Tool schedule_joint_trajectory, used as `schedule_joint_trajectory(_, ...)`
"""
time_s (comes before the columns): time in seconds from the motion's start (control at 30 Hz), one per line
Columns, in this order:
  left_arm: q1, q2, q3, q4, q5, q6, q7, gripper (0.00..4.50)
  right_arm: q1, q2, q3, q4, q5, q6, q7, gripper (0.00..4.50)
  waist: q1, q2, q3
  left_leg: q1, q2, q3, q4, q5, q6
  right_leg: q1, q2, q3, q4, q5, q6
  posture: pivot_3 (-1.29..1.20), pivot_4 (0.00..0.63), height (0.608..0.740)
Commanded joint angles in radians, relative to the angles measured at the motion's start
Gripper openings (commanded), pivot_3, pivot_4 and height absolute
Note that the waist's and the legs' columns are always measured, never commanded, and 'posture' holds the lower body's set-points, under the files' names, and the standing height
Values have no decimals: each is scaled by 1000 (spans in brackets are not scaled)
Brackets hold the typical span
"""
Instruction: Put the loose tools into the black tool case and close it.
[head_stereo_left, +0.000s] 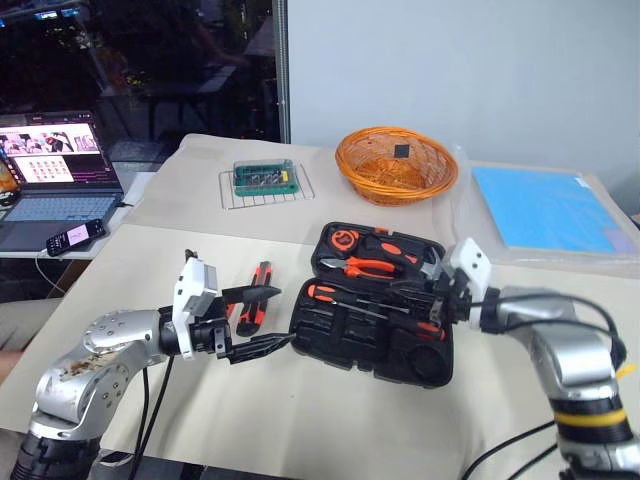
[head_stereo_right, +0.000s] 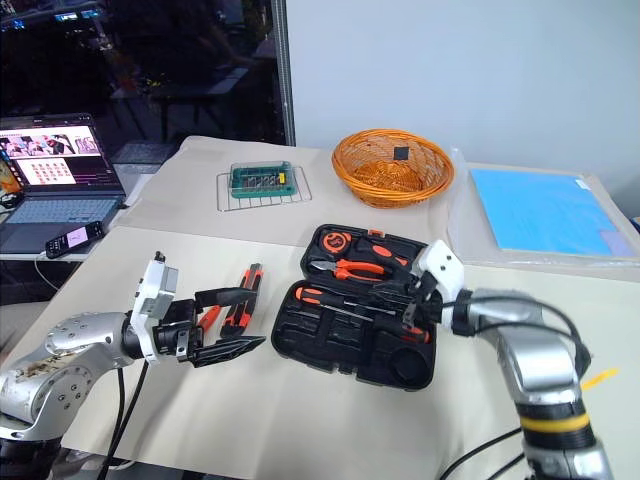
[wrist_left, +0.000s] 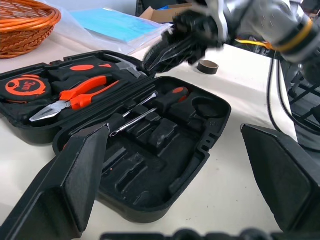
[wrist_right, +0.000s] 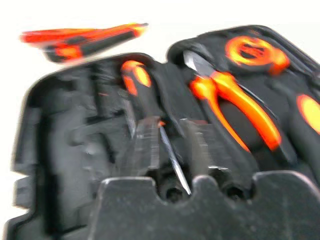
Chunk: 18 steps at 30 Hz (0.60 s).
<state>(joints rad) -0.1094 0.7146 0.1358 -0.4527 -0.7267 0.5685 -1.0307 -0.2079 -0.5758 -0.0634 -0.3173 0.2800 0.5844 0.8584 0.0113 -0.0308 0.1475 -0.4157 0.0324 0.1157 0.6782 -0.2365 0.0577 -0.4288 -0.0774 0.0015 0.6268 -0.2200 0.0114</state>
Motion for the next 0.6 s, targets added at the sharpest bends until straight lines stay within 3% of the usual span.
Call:
schedule_joint_trajectory(0.03, 7, 11, 24, 0, 1, -33, -12, 4500, 89, -15, 91, -36, -99, -100, -53, 21, -1, 0, 0, 0, 0, 0, 0, 0, 0, 0, 0, 0, 0, 0, 0, 0, 150, 740)
schedule_joint_trajectory(0.13, 12, 12, 18, 13, 25, -44, -2, 4500, 105, -61, 267, 96, -281, -255, -58, 21, -12, 0, -1, 2, 0, 2, 0, 0, -1, 0, 0, 2, 1, 0, 0, 0, 150, 740)
schedule_joint_trajectory(0.23, 28, 12, 19, 26, 58, -65, 8, 4500, 71, -78, 294, 182, -358, -342, -97, 21, -20, -5, -4, 13, 1, 2, 0, -3, -7, 6, 0, 0, 0, -3, 5, 0, 150, 740)
schedule_joint_trajectory(0.37, 45, -22, 69, 28, 64, -43, 125, 4500, 54, -2, 160, 137, -216, -380, -133, 21, -21, -8, -5, 16, 2, 2, 0, -4, -9, 7, -3, -2, 0, -4, 5, 0, 150, 740)
schedule_joint_trajectory(0.5, 76, -93, 144, -6, 59, 76, 388, 4500, 101, -11, -13, -114, 148, -240, -2, 21, -16, -2, -1, 10, 2, 2, 0, -4, -9, 5, -15, -11, 1, 3, 0, 0, 150, 740)
schedule_joint_trajectory(0.57, 69, -82, 173, -4, 67, 152, 472, 4500, 104, -48, -22, -182, 202, -172, 15, 631, -14, -1, 1, 7, 1, 2, -1, -3, -6, 3, -15, -11, 1, 5, 5, 0, 150, 740)
schedule_joint_trajectory(0.6, 57, -90, 189, -12, 57, 206, 537, 4500, 115, -86, -45, -220, 250, -146, 48, 697, -14, -2, 1, 6, 2, 1, 0, 1, -1, 4, -14, -13, 1, 6, 6, 0, 150, 740)
